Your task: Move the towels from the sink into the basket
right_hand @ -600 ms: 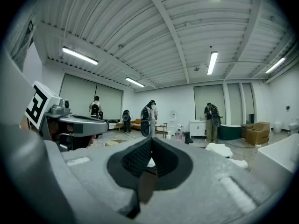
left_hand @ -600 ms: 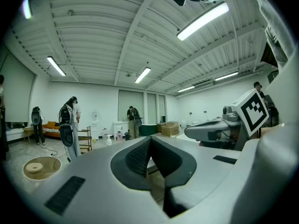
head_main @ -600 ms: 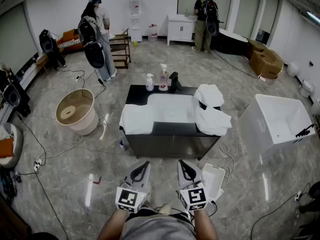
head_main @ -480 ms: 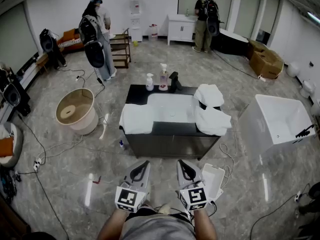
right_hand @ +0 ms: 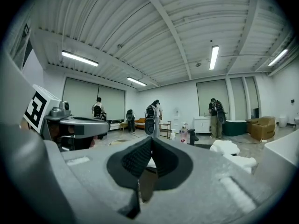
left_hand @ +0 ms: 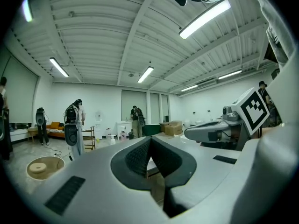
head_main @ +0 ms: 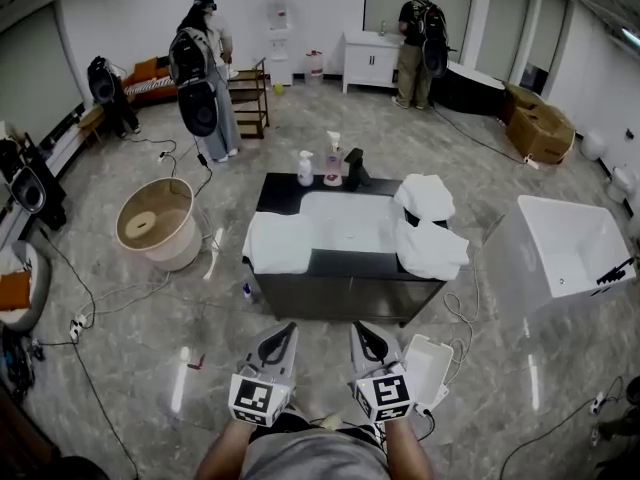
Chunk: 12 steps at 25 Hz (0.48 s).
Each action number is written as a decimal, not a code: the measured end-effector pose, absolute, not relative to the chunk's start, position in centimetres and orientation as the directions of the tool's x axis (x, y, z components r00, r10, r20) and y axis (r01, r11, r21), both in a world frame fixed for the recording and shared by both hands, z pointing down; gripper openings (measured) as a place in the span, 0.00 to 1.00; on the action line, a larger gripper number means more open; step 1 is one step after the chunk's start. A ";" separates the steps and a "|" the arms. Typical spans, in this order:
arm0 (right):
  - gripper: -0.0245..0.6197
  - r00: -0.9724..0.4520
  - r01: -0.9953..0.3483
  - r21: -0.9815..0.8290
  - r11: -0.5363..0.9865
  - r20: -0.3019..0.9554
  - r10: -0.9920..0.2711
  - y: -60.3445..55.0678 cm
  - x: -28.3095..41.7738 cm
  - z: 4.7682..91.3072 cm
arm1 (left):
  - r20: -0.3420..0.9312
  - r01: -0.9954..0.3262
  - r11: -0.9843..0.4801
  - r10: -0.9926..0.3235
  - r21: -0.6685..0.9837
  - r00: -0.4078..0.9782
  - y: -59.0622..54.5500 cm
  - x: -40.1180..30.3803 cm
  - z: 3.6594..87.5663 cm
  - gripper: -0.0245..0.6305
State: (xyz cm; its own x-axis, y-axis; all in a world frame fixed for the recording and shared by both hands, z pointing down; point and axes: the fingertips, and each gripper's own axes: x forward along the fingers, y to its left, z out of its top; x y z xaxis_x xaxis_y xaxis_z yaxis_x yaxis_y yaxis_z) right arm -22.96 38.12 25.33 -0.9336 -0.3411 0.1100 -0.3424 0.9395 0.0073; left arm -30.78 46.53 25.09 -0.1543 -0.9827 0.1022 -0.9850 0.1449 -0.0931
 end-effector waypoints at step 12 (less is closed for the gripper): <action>0.04 -0.950 -0.290 -0.055 0.955 0.140 -0.280 32.0 -36.3 26.8 | 0.131 -0.981 0.182 -0.973 -0.071 -0.190 40.4 -43.5 26.6 0.05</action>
